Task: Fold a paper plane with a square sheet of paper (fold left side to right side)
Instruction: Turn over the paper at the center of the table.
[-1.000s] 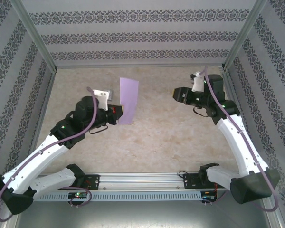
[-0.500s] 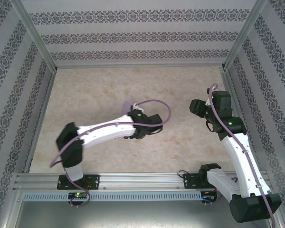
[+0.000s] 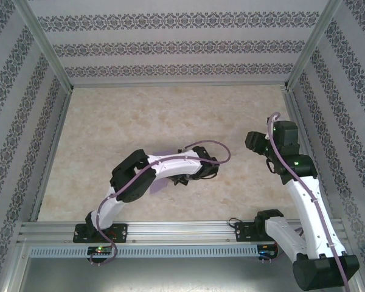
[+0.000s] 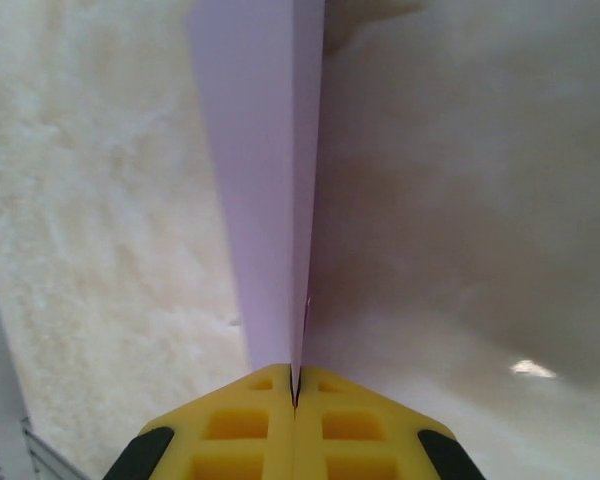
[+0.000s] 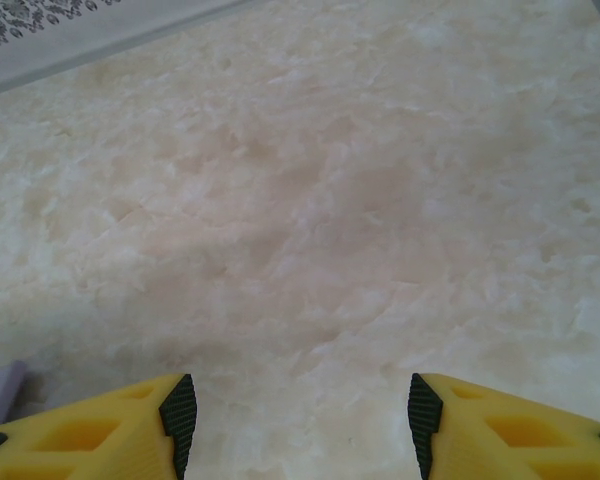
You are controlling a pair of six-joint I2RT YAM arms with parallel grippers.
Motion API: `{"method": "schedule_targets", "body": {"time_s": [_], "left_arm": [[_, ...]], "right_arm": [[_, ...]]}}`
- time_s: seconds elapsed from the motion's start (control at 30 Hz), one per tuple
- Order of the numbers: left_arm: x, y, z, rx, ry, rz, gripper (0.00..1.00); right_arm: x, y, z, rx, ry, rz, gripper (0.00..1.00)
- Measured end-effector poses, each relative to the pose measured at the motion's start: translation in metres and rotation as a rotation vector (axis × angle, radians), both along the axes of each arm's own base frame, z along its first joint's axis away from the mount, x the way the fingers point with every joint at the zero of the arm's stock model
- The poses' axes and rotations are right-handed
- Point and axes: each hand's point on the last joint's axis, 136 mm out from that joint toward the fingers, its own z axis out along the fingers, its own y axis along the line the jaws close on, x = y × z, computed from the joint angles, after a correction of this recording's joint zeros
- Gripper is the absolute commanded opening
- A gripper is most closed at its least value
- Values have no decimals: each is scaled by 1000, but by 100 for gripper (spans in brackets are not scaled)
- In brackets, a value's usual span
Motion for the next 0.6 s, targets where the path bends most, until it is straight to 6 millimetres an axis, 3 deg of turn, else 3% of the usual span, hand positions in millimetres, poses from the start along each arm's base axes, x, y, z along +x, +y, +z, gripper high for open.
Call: {"method": "schedule_targets", "body": {"time_s": [0.23, 0.6], "left_arm": [[-1, -18, -29, -114, 128, 21, 26], [11, -51, -25, -337, 166, -13, 49]], "right_arm": [[0, 7, -16, 25, 48, 32, 60], [3, 24, -38, 92, 135, 98, 60]]}}
